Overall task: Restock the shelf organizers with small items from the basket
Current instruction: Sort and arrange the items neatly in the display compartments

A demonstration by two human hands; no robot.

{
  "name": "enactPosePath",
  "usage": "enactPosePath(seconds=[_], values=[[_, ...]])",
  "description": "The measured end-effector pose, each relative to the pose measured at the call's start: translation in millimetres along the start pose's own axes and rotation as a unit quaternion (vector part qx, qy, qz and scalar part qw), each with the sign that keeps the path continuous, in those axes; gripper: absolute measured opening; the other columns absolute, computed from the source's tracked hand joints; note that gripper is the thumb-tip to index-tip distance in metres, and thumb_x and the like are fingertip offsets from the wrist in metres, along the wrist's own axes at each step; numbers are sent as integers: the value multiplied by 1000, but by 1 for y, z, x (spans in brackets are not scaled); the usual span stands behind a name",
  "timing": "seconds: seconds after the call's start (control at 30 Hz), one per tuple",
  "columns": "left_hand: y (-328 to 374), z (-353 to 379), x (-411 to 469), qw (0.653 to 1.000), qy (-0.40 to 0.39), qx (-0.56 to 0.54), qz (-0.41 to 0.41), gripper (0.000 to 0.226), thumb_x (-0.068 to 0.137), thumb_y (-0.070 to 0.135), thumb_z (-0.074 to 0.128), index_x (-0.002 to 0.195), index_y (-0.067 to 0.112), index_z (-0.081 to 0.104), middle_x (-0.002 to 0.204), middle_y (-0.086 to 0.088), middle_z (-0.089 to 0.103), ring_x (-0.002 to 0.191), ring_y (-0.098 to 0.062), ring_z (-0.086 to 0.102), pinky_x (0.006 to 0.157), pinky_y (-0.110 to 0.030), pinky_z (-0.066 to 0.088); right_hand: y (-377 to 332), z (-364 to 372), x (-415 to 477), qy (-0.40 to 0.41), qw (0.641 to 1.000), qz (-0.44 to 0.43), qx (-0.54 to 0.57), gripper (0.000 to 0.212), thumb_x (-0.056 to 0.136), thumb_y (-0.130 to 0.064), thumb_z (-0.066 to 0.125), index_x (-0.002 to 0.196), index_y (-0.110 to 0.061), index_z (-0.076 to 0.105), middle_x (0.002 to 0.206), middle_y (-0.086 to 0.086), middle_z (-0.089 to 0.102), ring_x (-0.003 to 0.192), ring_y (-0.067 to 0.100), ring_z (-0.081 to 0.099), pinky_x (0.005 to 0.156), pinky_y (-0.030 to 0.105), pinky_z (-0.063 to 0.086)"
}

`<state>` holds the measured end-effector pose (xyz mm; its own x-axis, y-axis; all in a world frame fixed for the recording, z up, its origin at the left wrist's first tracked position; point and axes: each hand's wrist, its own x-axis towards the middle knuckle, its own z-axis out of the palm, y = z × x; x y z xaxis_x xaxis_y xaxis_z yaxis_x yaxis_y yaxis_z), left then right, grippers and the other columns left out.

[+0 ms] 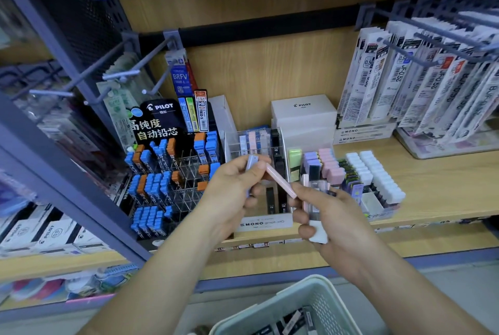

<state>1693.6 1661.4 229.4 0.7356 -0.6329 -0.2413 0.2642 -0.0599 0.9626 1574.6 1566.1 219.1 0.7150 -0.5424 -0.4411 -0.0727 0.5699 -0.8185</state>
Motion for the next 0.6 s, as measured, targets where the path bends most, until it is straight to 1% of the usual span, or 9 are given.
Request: enactPosePath(seconds=[0.1,0.2,0.3,0.33,0.4,0.5,0.53,0.6], values=[[4,-7,0,999,-30,9,14,15,92,15,57,98,4,66,73,-5,62,49,-8,33,39,-16,20,-3,-3,-1,-15,999,20,20,11,91,-11,63,93,-1,67,65,7,59,47,12,40,36,18,27],[7,-9,0,998,-28,37,44,20,88,21,61,92,3,68,68,-3,61,50,-10,26,39,-17,18,-6,-4,-1,-12,999,26,16,15,91,-17,64,90,-3,66,67,9,61,47,13,40,36,18,28],[10,-10,1,996,-14,51,65,28,80,29,66,88,2,71,73,-12,55,50,-11,22,38,-17,18,-9,-3,-2,-24,999,26,8,17,89,-24,67,86,-7,68,71,11,65,48,14,40,37,19,29],[11,-11,2,996,-8,54,67,27,78,30,68,86,4,72,75,-14,55,49,-11,22,38,-17,19,-10,-3,-3,-34,999,22,3,18,87,-25,68,85,-8,70,73,11,66,47,14,40,37,19,29],[14,-12,2,996,-4,59,65,20,80,27,68,84,8,73,73,-10,60,45,-9,23,36,-16,21,-12,-2,-3,-47,999,9,-13,19,85,-24,69,87,-5,71,75,12,68,46,12,41,38,19,29],[24,-12,1,993,-17,90,72,13,83,15,67,88,4,72,65,-2,64,39,-5,29,36,-12,25,-16,-1,-1,-41,999,-6,-33,19,87,-22,69,87,-3,70,75,12,69,47,12,41,38,19,29],[30,-14,2,990,-8,111,88,11,84,12,66,89,4,72,59,5,62,37,-2,33,37,-10,28,-18,0,-1,-35,998,-10,-42,20,87,-22,68,89,-3,69,74,11,68,48,13,41,38,19,29],[43,-20,8,975,45,166,143,6,86,10,66,88,8,72,52,14,58,38,2,43,43,-7,34,-26,-2,1,-10,998,-18,-56,21,89,-23,67,92,-2,67,70,9,65,49,14,40,38,20,28]])
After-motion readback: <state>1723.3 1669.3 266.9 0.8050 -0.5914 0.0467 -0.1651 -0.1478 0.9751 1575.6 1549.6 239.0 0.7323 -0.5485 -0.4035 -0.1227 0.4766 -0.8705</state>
